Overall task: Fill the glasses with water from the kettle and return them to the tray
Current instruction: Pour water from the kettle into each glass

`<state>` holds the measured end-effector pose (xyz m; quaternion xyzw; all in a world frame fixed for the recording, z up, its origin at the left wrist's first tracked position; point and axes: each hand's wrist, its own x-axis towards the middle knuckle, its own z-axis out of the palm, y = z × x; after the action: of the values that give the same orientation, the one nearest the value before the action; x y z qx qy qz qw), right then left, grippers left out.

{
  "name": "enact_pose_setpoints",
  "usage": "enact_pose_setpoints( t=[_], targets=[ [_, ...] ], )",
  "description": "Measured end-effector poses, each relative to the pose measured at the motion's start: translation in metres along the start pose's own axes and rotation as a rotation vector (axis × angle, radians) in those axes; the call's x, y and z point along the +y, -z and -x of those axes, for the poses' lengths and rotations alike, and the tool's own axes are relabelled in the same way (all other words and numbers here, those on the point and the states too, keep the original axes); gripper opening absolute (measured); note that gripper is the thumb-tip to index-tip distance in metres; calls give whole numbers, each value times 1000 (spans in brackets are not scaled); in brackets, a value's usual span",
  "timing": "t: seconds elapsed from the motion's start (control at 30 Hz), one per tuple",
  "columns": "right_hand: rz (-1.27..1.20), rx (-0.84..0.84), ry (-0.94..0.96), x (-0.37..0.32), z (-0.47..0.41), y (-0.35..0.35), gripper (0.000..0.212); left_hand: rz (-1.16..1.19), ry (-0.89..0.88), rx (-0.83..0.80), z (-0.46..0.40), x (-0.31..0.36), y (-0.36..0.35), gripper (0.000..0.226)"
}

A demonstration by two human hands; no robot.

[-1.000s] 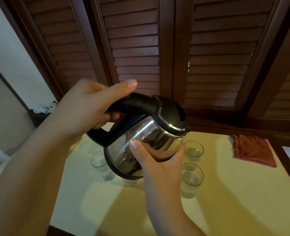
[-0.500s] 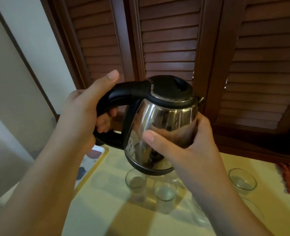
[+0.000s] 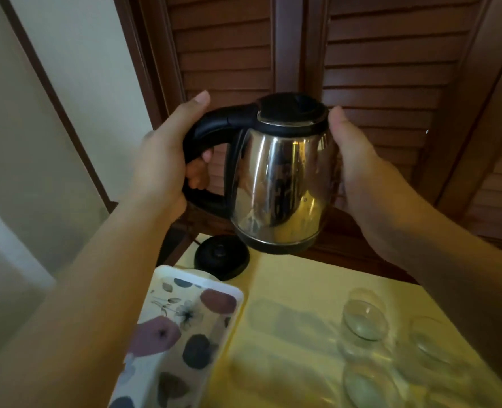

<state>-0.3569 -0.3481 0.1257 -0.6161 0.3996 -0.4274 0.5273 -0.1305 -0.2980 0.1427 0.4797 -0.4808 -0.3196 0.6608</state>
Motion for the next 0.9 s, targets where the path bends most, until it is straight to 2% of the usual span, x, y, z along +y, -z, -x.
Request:
enact_pose_setpoints(
  t=[0.17,0.2,0.27,0.3,0.57,0.73,0.9],
  targets=[
    [12,45,-116,23,-54,-58,118,-46,64,-81,-55,-53,54,42],
    [21,44,-134,29,-61,-70,111,-51,78,-84,-61,-65,64,43],
    [32,50,-160,45,-75,-93,83,-72,104,-39,-72,-92,83,44],
    [56,53,-195,54,-80,-102,77,-84,114,-1,-75,-104,90,45],
    [173,55,-316,119,-103,-154,86,11,247,92,-86,-184,131,35],
    [166,57,-358,139,-109,-168,83,71,364,203,-88,-208,135,28],
    [181,32,-358,148,-111,-174,79,90,397,192,-94,-223,145,29]
  ],
)
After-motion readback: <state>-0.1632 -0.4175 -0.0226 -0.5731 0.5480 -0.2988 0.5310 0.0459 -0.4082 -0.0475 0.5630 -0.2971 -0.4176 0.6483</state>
